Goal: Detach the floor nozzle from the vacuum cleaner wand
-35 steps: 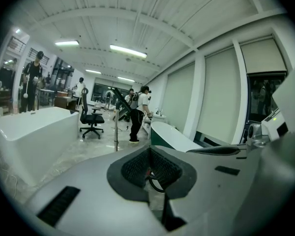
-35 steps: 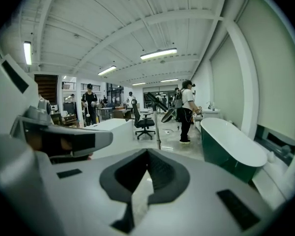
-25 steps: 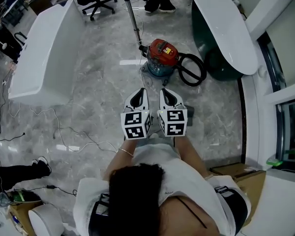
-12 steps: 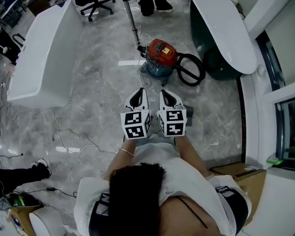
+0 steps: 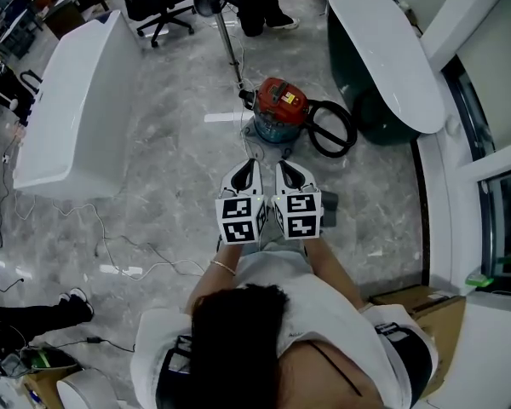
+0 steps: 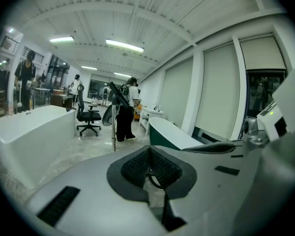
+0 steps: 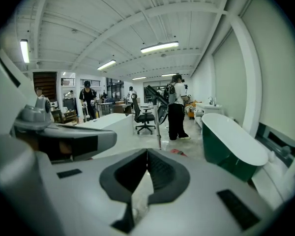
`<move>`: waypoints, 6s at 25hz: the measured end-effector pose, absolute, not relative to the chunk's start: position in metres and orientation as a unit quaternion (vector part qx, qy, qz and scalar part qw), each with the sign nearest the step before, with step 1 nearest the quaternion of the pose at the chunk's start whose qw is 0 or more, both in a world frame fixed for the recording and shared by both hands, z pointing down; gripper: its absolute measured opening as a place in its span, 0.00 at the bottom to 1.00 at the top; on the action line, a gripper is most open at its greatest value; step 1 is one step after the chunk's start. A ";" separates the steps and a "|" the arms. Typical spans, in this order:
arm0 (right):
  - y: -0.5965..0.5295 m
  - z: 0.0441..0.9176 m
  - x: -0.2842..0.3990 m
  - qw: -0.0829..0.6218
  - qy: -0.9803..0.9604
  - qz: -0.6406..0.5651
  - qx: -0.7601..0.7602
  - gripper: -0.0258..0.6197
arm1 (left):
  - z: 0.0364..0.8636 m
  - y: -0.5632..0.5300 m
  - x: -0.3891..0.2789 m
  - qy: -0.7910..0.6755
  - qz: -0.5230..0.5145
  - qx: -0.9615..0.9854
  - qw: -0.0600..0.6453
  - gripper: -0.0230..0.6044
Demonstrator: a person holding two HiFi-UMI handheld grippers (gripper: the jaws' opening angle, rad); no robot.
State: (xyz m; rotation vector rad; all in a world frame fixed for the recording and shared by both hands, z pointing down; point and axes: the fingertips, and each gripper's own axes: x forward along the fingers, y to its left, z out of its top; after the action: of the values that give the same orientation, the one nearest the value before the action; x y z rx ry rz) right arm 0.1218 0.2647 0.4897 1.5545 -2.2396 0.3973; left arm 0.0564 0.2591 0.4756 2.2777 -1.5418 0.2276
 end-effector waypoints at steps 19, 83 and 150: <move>0.207 0.499 0.096 0.212 -0.790 0.151 0.555 0.06 | 0.486 0.207 0.024 -0.548 0.081 0.807 0.206 0.04; 0.013 0.506 0.002 0.220 -0.760 0.188 0.582 0.06 | 0.476 -0.006 -0.074 -0.489 0.095 0.838 0.223 0.04; -0.121 0.519 0.070 0.230 -0.782 0.193 0.547 0.06 | 0.503 -0.129 -0.010 -0.526 0.102 0.805 0.256 0.04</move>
State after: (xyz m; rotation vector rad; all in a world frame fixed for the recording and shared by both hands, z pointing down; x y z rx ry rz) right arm 0.0697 -0.1208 0.5191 1.5047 -2.1511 0.5316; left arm -0.0096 -0.1287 0.5029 2.1846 -1.4275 0.2780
